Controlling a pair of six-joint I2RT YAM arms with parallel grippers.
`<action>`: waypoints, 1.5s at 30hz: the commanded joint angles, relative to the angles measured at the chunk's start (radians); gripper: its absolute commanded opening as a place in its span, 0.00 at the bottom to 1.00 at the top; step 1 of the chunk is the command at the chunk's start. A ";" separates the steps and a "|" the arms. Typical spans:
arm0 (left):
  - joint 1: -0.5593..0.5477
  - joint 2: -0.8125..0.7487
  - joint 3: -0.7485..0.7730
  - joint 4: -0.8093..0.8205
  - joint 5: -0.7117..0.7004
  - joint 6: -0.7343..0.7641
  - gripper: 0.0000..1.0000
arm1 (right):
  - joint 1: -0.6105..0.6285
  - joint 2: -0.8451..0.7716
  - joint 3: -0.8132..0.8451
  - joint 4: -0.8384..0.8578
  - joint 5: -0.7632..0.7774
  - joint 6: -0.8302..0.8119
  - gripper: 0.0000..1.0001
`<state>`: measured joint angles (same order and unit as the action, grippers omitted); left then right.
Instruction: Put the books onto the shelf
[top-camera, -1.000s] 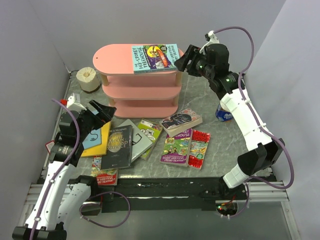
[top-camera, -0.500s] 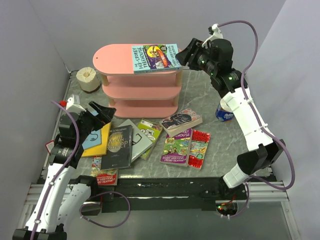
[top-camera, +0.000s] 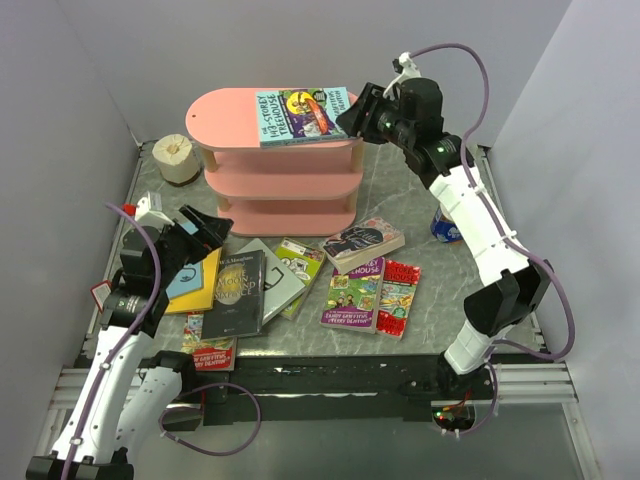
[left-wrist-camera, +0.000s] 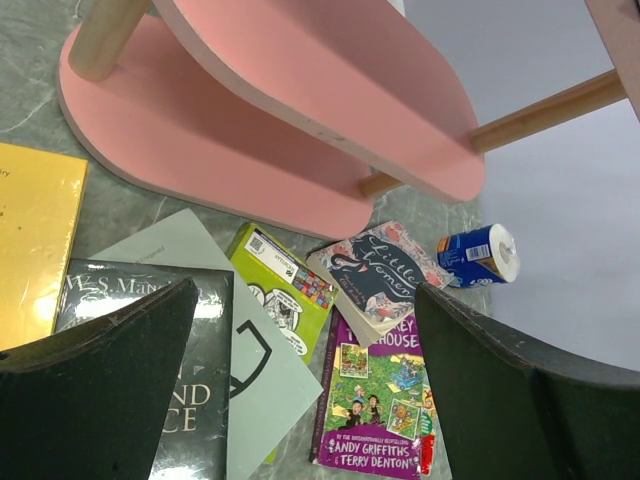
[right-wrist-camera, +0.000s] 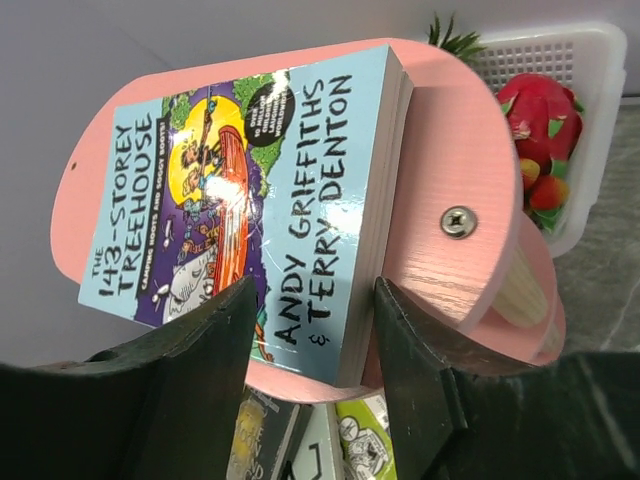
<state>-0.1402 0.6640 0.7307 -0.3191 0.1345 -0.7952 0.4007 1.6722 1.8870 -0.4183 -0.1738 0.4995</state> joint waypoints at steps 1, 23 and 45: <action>-0.001 -0.006 -0.010 0.034 0.027 -0.009 0.96 | 0.038 0.017 0.064 -0.001 -0.020 0.004 0.56; -0.001 -0.009 0.018 0.002 0.004 0.025 0.96 | 0.035 -0.373 -0.225 0.019 0.284 0.008 0.80; -0.015 0.037 -0.123 0.097 0.128 0.007 0.96 | -0.019 -0.648 -1.313 0.372 0.106 0.488 0.99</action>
<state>-0.1505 0.7147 0.5854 -0.2474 0.2466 -0.7830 0.4236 0.9985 0.5919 -0.1574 -0.0437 0.8700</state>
